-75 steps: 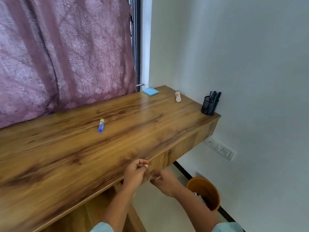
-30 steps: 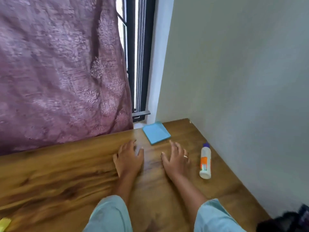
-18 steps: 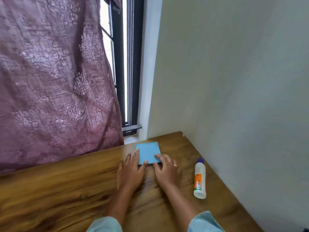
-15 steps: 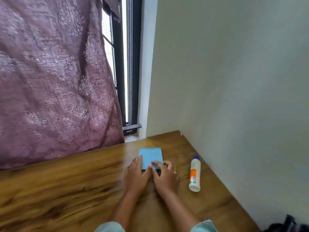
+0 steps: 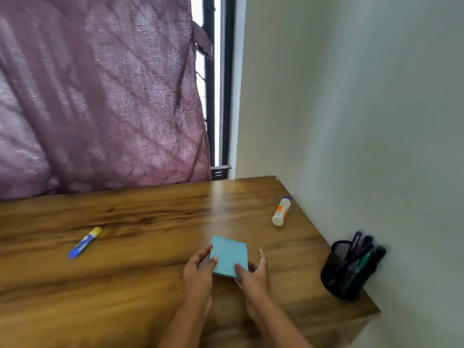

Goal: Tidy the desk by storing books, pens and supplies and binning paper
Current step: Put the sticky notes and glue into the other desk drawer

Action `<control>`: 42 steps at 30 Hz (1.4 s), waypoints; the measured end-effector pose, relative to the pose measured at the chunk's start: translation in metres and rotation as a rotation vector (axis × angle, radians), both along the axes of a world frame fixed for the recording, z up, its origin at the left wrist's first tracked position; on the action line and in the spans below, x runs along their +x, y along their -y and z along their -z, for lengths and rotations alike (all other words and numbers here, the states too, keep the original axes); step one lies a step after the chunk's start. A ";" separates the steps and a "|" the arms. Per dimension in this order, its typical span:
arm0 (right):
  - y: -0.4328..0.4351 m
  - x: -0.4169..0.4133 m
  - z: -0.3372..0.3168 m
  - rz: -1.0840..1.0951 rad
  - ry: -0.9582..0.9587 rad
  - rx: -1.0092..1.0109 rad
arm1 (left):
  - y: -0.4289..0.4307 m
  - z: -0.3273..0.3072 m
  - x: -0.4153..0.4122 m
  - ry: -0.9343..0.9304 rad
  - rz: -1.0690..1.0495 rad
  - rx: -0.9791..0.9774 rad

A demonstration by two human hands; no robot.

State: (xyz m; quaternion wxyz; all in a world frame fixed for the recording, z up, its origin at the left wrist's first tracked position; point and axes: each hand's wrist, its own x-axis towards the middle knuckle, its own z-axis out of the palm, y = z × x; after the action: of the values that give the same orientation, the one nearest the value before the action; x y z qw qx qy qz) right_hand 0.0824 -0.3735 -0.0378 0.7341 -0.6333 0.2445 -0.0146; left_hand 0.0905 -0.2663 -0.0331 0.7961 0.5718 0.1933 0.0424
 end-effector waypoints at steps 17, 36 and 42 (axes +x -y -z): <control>-0.089 -0.151 -0.030 -0.484 -0.058 0.018 | -0.132 -0.016 -0.196 -0.081 -0.118 0.142; -0.363 -0.350 -0.013 -0.625 0.085 -0.205 | -0.401 -0.027 -0.425 -0.123 -0.191 0.467; -0.389 -0.361 -0.017 -0.645 0.099 -0.356 | -0.426 -0.025 -0.435 -0.180 -0.155 0.551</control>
State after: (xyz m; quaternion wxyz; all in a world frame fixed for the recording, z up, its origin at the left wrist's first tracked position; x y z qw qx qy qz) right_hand -0.2790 0.0150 -0.0210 0.5903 -0.7940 -0.0098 0.1447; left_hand -0.3441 0.1600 -0.0080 0.5850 0.7513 0.2875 0.1032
